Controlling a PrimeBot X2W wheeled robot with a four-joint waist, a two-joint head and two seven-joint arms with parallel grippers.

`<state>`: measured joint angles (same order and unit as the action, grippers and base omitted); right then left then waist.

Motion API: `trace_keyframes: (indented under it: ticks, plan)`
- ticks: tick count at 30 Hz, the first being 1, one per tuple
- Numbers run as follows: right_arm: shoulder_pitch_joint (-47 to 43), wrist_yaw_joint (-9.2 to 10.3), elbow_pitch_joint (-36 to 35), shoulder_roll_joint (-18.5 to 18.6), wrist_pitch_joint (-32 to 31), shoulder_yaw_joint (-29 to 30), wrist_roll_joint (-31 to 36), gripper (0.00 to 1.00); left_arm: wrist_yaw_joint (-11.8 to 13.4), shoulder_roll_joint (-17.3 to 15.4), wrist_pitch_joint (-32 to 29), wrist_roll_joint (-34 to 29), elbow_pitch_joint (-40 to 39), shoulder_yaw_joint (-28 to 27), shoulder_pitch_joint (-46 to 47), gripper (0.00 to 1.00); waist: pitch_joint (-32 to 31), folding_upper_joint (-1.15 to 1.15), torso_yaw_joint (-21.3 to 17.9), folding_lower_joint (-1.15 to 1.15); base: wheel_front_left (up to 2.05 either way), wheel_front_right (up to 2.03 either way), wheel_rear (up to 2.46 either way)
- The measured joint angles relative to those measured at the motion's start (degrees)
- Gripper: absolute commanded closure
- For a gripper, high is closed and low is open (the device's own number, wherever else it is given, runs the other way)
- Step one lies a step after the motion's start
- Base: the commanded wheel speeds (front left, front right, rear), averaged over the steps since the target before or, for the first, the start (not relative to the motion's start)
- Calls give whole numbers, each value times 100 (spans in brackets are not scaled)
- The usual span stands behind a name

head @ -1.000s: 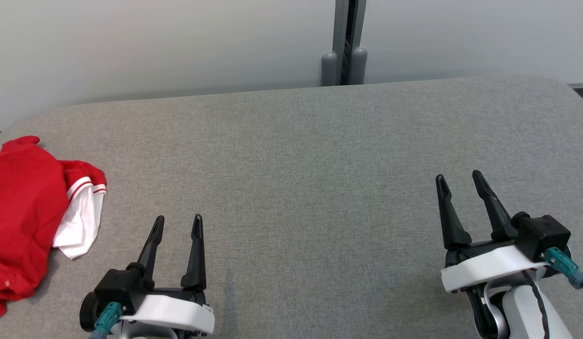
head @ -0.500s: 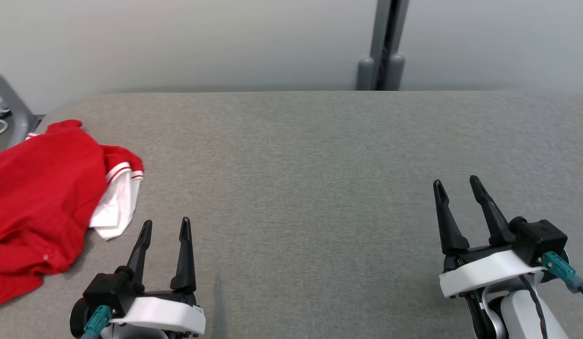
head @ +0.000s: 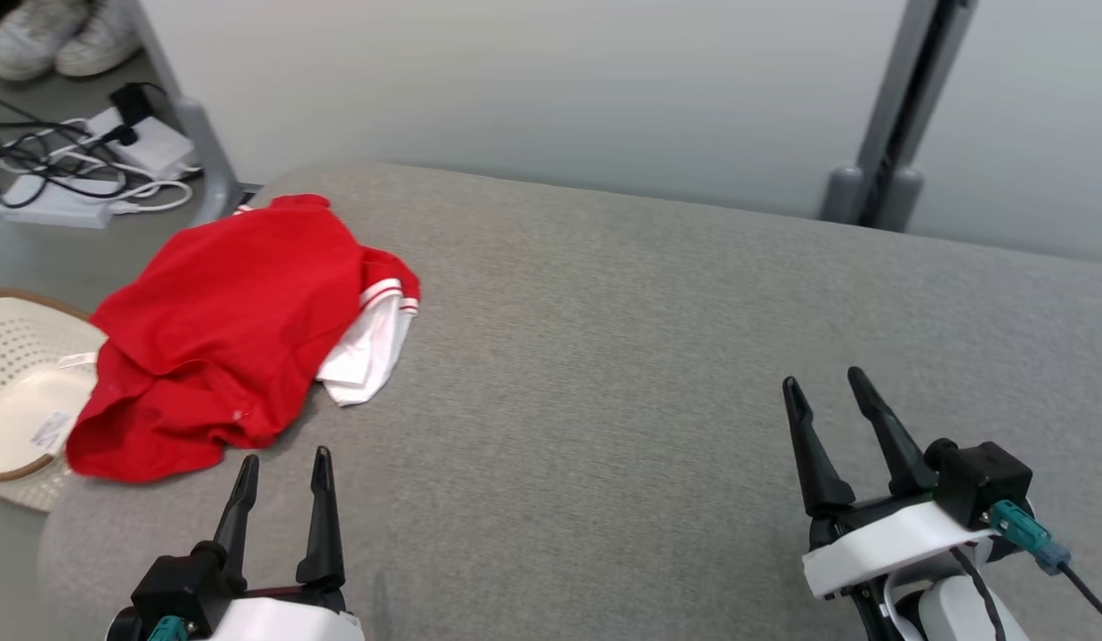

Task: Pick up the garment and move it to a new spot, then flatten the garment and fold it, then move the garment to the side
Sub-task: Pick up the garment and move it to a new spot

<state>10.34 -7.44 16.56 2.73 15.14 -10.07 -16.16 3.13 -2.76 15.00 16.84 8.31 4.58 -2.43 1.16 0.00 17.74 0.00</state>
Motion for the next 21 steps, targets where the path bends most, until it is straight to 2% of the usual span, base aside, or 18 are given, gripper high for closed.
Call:
trace_keyframes:
  ticks: [11,21]
  plan:
    - [-124,0,64,0,0,-369,-208,0,-60,2,0,-134,-102,-224,-236,0,-281,0,824,0,0,0,0]
    - [174,0,246,-2,0,-771,-292,0,81,1,0,-49,-364,-371,-403,0,-195,0,1035,0,0,0,0]
